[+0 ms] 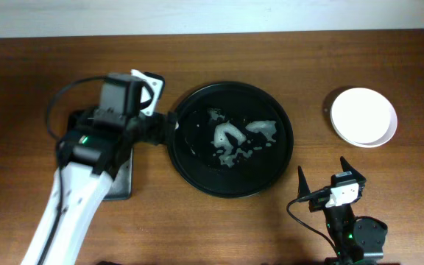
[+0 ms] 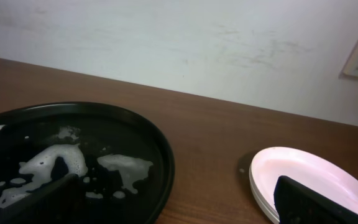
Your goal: Clean dirty plates on tray and stack at the side
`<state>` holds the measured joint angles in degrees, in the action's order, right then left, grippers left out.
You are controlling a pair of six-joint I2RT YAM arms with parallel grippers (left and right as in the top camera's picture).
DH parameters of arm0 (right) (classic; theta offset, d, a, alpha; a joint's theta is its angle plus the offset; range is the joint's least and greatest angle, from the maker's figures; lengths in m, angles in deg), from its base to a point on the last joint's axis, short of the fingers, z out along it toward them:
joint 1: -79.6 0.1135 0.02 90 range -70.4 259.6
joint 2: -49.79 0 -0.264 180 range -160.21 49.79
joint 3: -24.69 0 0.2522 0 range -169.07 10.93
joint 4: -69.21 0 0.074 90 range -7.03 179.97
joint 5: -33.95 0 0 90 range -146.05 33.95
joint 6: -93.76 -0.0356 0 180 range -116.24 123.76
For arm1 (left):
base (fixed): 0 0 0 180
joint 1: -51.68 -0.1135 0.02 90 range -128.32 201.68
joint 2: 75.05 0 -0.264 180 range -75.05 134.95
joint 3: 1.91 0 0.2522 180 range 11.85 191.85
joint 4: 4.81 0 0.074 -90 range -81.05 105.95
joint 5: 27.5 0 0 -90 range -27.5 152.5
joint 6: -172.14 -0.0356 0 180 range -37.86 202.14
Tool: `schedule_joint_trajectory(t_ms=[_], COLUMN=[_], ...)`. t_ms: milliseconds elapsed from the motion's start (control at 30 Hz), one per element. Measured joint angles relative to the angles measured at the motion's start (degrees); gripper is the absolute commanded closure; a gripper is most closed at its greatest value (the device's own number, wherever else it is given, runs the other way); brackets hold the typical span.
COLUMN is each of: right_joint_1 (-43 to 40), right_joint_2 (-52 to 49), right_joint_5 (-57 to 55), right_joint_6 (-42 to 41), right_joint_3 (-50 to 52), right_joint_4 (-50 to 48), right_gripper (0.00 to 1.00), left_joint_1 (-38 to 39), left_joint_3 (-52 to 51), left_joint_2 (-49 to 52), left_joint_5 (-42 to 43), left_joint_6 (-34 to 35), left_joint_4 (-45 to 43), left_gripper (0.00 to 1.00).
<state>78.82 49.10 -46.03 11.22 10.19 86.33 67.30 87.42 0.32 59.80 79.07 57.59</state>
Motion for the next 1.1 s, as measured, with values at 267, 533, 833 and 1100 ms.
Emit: schedule_joint_trajectory(t_ms=[267, 533, 833, 1100], right_joint_1=[0.00, 0.00, 0.00, 0.00], right_joint_2=[0.00, 0.00, -0.04, -0.04], right_joint_5=[0.02, 0.13, 0.15, 0.13], right_joint_6=[0.02, 0.00, 0.00, 0.02], right_joint_3=[0.00, 0.00, 0.00, 0.00], right_joint_4=[-0.07, 0.00, 0.00, 0.00], right_gripper=[0.01, 0.01, 0.01, 0.01], left_joint_1=[-13.40, -13.73, -13.73, -13.73], left_joint_3=[-25.14, -58.69, -74.95, -74.95], left_joint_2=[-38.84, -70.73, -74.75, -74.75], left_joint_5=[-1.27, -0.70, -0.96, -0.94], left_joint_6=[3.56, 5.95, 5.95, 5.95], left_joint_4=[-20.76, -38.93, -44.68, -44.54], left_gripper=[0.01, 0.01, 0.01, 0.01])
